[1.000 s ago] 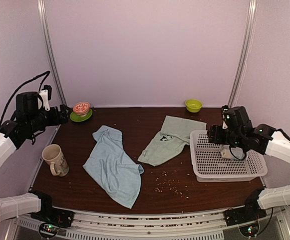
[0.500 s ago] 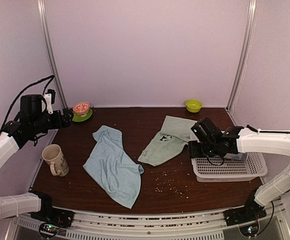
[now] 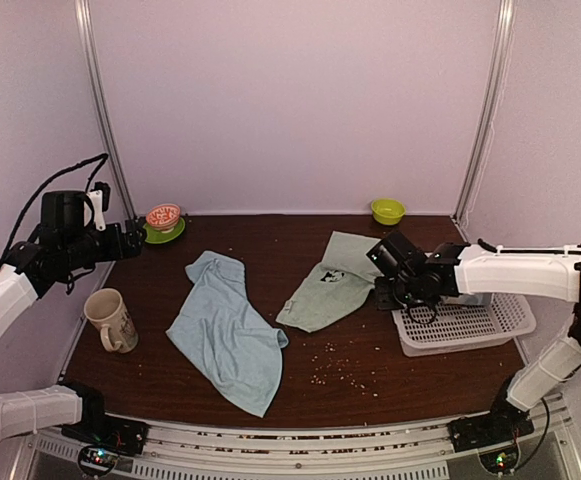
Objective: Roll the towels
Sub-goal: Pick up the bin from the corner of the board, then put down the bin at the corner of the board.
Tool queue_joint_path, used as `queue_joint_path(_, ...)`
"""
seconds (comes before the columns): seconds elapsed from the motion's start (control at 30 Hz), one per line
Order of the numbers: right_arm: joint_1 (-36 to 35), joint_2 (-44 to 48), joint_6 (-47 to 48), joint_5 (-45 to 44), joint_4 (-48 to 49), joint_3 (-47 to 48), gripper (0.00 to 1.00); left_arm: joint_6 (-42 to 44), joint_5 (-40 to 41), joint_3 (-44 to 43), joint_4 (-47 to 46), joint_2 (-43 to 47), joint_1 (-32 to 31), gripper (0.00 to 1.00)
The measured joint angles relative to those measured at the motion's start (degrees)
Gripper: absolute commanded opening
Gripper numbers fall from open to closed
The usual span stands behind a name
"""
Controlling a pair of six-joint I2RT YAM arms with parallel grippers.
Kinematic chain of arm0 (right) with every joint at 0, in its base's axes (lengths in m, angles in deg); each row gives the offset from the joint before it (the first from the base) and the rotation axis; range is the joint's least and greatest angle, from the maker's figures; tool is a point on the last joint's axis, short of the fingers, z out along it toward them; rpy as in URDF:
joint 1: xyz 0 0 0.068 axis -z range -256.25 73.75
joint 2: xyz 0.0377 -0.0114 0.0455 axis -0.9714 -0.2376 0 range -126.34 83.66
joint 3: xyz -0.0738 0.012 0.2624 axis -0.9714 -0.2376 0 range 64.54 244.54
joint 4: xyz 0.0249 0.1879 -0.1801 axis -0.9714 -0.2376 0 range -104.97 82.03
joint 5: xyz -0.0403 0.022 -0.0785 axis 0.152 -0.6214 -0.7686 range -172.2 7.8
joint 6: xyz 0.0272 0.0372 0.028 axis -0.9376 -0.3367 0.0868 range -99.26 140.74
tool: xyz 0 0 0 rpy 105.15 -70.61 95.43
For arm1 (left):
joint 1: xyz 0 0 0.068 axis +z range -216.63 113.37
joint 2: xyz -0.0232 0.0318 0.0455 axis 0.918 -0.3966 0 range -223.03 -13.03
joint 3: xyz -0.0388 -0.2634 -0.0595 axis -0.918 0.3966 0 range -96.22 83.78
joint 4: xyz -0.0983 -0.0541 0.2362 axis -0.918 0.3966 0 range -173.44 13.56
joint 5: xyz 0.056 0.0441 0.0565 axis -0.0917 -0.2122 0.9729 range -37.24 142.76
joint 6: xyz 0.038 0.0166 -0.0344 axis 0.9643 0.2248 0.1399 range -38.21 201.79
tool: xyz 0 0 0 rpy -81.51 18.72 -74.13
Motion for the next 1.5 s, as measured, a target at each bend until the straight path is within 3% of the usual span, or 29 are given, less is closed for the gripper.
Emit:
queue_joint_path(0.4, 8.7, -7.1, 6.3, -4.9, -6.2, 14.9, 0.0, -0.3, 0.1, 0.0, 0.7, -0.1, 0.0, 0.98)
queue_joint_path(1.03, 17.8, -37.7, 20.0, -12.0, -12.1, 49.9, 0.01, -0.5, -0.1, -1.6, 0.9, -5.2, 0.0, 0.98)
queue_joint_path(1.07, 18.0, -39.1, 20.6, -11.9, -12.4, 51.3, 0.11, -0.5, -0.1, -1.7, 0.9, -5.5, 0.0, 0.98)
queue_joint_path(1.17, 18.1, -40.8, 21.7, -10.9, -13.2, 52.2, 0.6, -0.5, -0.1, -1.8, 1.1, -6.1, 0.0, 0.98)
queue_joint_path(1.23, 18.1, -40.7, 21.6, -10.0, -13.9, 52.1, 0.76, -0.5, -0.3, -1.8, 1.2, -6.1, 0.0, 0.98)
queue_joint_path(1.33, 17.5, -38.6, 21.5, -8.3, -13.9, 50.9, 0.82, -0.5, -0.6, -1.8, 1.2, -6.1, 0.0, 0.98)
queue_joint_path(1.5, 14.8, -29.6, 20.7, -6.6, -13.4, 47.3, 0.78, -0.5, -1.4, -1.8, 1.3, -5.6, 0.0, 0.98)
